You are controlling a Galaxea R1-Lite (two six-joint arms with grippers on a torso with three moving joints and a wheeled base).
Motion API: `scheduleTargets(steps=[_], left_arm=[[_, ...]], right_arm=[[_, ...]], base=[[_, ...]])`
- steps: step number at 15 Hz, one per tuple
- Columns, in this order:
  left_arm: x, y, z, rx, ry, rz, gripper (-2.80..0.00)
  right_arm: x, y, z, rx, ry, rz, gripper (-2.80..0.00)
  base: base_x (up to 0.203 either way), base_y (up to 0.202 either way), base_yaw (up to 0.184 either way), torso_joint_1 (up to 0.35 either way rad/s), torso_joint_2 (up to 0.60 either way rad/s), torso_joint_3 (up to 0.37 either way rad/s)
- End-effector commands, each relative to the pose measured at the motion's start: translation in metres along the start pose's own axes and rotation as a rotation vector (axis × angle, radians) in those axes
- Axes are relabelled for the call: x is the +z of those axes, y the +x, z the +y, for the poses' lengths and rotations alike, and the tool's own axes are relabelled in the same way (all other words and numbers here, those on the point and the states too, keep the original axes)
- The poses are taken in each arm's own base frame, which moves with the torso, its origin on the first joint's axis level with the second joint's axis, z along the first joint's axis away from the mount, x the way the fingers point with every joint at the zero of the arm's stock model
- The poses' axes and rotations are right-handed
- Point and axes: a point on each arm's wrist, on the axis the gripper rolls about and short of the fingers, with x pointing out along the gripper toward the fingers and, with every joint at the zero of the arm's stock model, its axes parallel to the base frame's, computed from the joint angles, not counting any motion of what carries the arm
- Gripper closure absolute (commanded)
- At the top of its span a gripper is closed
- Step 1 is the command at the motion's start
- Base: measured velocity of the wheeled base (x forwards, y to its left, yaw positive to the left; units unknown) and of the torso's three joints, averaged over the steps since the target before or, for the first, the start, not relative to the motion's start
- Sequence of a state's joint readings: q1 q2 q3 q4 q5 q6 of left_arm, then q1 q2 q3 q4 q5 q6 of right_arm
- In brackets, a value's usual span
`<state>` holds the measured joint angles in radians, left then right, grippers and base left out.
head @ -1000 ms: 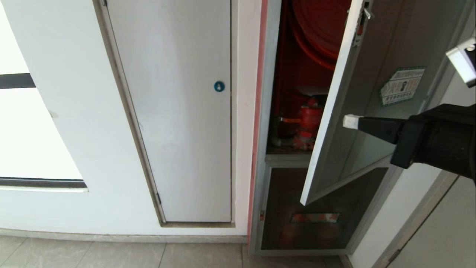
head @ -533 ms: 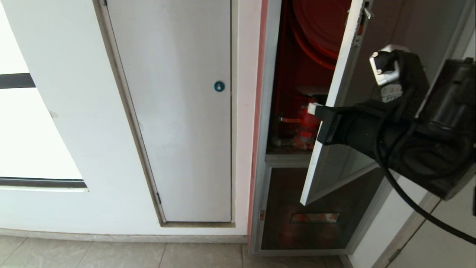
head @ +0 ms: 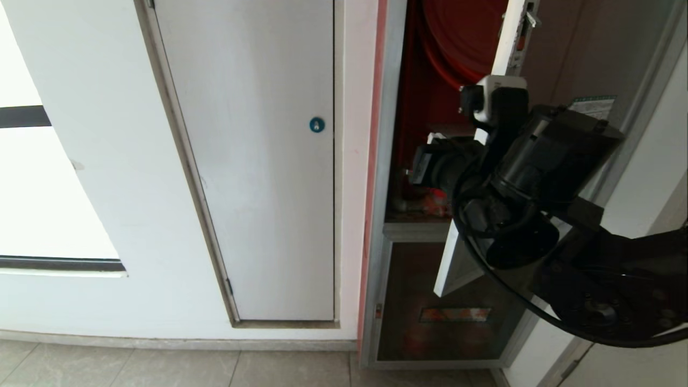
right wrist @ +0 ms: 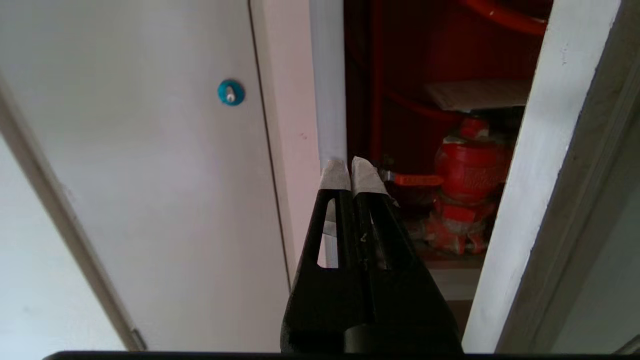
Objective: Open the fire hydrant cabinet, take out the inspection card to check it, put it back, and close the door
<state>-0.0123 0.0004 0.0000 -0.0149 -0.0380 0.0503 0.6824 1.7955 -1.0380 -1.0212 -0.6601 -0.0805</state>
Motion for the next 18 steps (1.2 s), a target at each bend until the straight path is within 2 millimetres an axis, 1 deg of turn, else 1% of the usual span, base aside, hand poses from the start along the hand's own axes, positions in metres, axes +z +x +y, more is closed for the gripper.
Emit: scheduleTargets(steps=[1,4,6,7,9,11,15,18], left_arm=[[-0.003,0.001,0.0,-0.001,0.0,0.011,0.0],[-0.003,0.001,0.0,-0.001,0.0,0.011,0.0],[-0.003,0.001,0.0,-0.001,0.0,0.011,0.0],[-0.003,0.001,0.0,-0.001,0.0,0.011,0.0],[-0.003,0.001,0.0,-0.001,0.0,0.011,0.0],[-0.003,0.001,0.0,-0.001,0.0,0.011,0.0],[-0.003,0.001,0.0,-0.001,0.0,0.011,0.0],[-0.003,0.001,0.0,-0.001,0.0,0.011,0.0]], right_arm=[[-0.02,0.016,0.014,-0.048,-0.032,-0.018,0.0],[-0.022,0.029,0.023,-0.138,-0.036,-0.124,0.0],[-0.024,0.033,0.025,-0.154,-0.035,-0.143,0.0],[-0.023,0.035,0.023,-0.162,-0.032,-0.148,0.0],[-0.018,0.044,0.014,-0.195,-0.023,-0.169,0.0],[-0.017,0.048,0.008,-0.216,-0.016,-0.187,0.0],[-0.014,0.05,0.005,-0.225,0.001,-0.212,0.0],[-0.001,0.055,0.002,-0.242,0.03,-0.253,0.0]], base=[[0.0,0.0,0.0,0.0,0.0,0.0],[0.0,0.0,0.0,0.0,0.0,0.0],[0.0,0.0,0.0,0.0,0.0,0.0],[0.0,0.0,0.0,0.0,0.0,0.0],[0.0,0.0,0.0,0.0,0.0,0.0],[0.0,0.0,0.0,0.0,0.0,0.0],[0.0,0.0,0.0,0.0,0.0,0.0],[0.0,0.0,0.0,0.0,0.0,0.0]])
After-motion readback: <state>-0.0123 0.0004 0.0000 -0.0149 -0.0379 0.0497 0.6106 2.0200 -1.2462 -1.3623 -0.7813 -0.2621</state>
